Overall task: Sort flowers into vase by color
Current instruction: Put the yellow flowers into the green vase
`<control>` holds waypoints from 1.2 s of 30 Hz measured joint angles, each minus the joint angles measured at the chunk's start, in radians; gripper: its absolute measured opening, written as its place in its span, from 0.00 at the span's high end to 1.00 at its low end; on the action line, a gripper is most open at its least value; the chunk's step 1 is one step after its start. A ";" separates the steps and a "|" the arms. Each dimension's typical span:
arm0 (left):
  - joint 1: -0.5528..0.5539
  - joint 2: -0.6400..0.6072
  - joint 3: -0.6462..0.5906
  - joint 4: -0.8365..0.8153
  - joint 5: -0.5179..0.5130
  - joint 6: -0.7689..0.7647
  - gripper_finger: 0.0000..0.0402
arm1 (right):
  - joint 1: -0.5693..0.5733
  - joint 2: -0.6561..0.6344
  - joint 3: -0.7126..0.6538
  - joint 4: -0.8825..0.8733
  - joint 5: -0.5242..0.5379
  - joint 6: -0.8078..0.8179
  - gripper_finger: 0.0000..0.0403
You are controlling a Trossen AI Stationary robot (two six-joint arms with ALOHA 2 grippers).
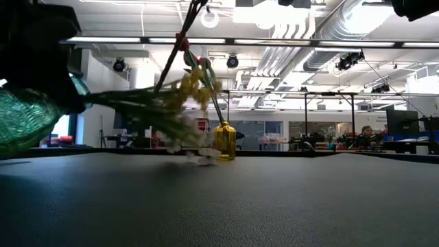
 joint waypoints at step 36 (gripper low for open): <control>-0.033 0.137 -0.212 0.787 -0.775 0.443 0.66 | 0.115 -0.149 0.008 -0.009 0.191 -0.087 1.00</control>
